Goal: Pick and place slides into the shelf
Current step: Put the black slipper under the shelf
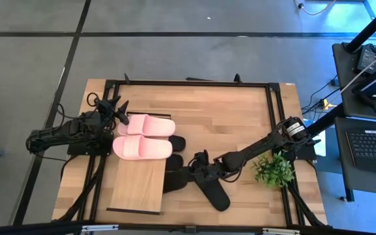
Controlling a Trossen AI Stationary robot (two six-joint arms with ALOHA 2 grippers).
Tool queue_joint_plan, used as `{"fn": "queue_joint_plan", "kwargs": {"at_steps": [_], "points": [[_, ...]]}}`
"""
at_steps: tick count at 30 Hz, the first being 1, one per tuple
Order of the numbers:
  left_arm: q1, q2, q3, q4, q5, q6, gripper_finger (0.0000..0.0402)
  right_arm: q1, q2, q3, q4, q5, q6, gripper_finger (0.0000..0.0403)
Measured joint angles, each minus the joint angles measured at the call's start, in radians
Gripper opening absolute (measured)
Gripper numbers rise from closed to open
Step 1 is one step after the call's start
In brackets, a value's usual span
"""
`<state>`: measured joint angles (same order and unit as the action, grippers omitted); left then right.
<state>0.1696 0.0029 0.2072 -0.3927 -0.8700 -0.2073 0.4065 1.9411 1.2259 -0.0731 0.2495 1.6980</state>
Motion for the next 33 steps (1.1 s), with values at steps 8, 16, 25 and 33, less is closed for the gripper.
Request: {"fn": "queue_joint_plan", "kwargs": {"at_steps": [8,16,25,33], "points": [[0.000,0.000,0.000,0.000,0.000,0.000,0.0217,-0.002,-0.003,0.000,-0.001,-0.067,-0.057,0.0147],[0.000,0.000,0.000,0.000,0.000,0.000,0.0217,-0.002,-0.042,0.025,0.033,-0.066,-0.670,0.0153],[0.000,0.000,0.000,0.000,0.000,0.000,0.0217,0.008,-0.042,0.125,0.027,-0.069,-1.345,0.0154],[0.000,0.000,0.000,0.000,0.000,0.000,0.0217,0.011,0.024,0.124,0.032,-0.007,-1.731,0.0154]]}}
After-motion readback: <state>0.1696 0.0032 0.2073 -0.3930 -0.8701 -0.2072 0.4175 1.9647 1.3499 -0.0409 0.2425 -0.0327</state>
